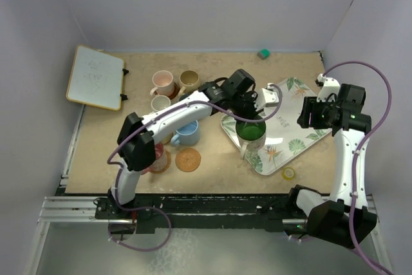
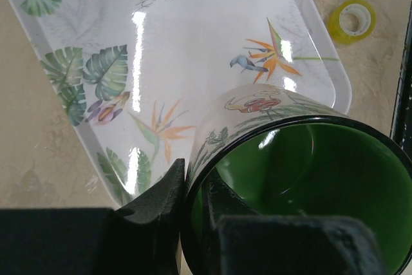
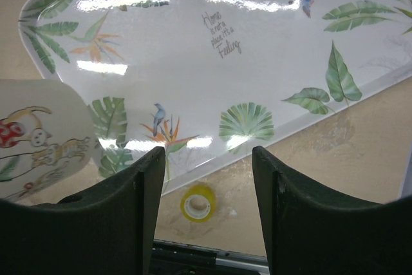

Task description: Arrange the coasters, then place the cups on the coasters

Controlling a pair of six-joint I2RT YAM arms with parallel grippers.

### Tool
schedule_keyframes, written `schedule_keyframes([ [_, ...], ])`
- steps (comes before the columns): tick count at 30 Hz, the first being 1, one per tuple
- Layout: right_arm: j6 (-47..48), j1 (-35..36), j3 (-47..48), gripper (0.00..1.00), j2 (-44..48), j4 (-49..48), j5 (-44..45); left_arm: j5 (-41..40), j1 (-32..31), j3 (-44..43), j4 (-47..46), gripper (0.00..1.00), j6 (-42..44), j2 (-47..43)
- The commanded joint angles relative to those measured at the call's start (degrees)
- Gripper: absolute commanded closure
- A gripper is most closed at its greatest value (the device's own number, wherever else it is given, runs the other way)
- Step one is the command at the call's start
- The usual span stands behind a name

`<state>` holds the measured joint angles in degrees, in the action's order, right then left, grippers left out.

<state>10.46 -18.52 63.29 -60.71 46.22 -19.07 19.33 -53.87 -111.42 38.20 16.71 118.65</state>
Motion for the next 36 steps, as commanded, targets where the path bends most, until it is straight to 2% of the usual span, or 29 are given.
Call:
schedule_keyframes([
  [1,-0.40,-0.50,0.04,0.41,0.61,-0.99,-1.64,5.33,0.83,3.09,-1.47,0.97,6.49,-11.45],
  [11,2.49,-0.60,-0.29,0.36,1.12,-0.51,-3.58,3.67,1.59,18.28,0.74,0.97,16.05,-25.55],
  [16,5.71,-0.56,-0.16,0.30,0.41,-0.55,-5.97,4.80,3.52,23.87,4.43,0.97,20.53,-30.76],
  [22,6.57,-0.55,0.45,0.18,-0.01,-0.74,-9.37,7.16,7.37,30.03,8.65,0.97,25.38,-35.75],
  [25,6.99,-0.41,1.22,0.02,0.09,-0.68,-10.54,6.64,8.73,33.37,9.64,0.97,28.94,-37.78],
  [26,7.03,-0.44,1.42,0.00,0.33,-0.74,-10.84,6.29,9.10,34.46,9.70,0.97,29.81,-38.27],
  [36,6.52,-0.46,0.84,0.00,-0.25,-1.43,-12.02,6.34,11.59,41.51,9.85,0.97,37.17,-38.77],
])
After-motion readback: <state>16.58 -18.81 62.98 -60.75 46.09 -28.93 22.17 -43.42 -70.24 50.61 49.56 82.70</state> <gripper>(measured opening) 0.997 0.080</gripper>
